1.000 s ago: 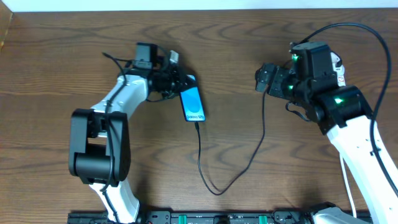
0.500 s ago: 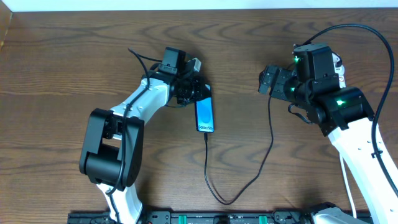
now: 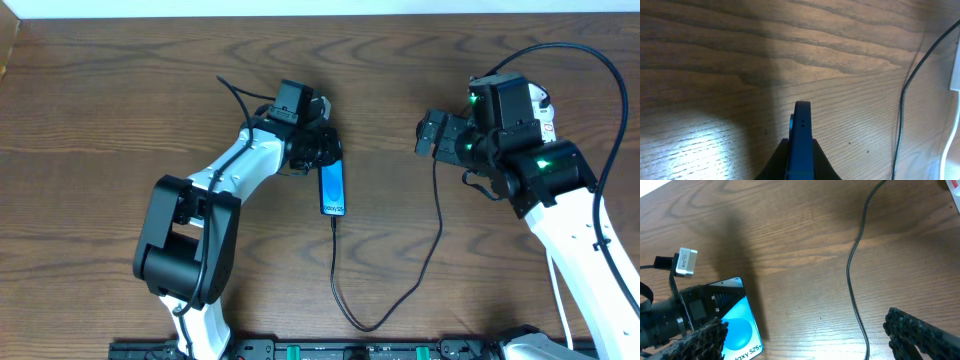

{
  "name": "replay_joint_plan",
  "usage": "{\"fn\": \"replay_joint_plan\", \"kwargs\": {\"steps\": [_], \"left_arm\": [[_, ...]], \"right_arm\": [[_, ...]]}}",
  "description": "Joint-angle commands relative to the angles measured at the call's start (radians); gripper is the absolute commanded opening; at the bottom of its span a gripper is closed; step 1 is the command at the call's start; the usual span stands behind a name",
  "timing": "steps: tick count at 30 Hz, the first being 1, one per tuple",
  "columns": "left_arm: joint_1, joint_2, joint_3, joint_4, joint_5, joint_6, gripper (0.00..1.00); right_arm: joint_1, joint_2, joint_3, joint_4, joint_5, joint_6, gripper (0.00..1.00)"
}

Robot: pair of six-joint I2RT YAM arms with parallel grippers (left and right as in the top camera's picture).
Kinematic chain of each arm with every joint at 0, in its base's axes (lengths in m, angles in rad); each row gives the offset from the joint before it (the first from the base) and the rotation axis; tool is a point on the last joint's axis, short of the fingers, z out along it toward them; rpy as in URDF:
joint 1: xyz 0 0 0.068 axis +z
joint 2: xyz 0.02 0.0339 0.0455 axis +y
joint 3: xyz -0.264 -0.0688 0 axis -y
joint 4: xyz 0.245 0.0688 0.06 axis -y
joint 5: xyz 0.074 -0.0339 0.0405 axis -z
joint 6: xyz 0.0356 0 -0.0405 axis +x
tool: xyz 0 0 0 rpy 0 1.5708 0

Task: Plug charger to phone and switch on socket
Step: 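Lower the phone flat onto the table center with the left gripper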

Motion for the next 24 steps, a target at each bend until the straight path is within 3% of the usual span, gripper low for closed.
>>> {"fn": "replay_joint_plan", "kwargs": {"steps": [1,8,20,22,24], "left_arm": [[-0.024,0.006,0.011,0.002,-0.051,-0.014,0.07],[-0.03,0.07,0.011,0.005,-0.047,-0.093,0.07],[-0.032,0.107,0.011,-0.006,0.014,-0.1,0.08],[-0.032,0.107,0.011,-0.006,0.014,-0.1,0.15],[-0.032,0.107,0.011,-0.006,0.014,-0.1,0.29]], "right_arm": [[-0.006,0.018,-0.013,-0.001,0.012,-0.012,0.99],[-0.006,0.022,-0.013,-0.001,0.012,-0.012,0.99],[-0.006,0.027,-0.013,-0.001,0.012,-0.013,0.99],[-0.006,0.027,-0.013,-0.002,0.012,-0.012,0.99],[-0.006,0.027,-0.013,-0.002,0.012,-0.012,0.99]]}}
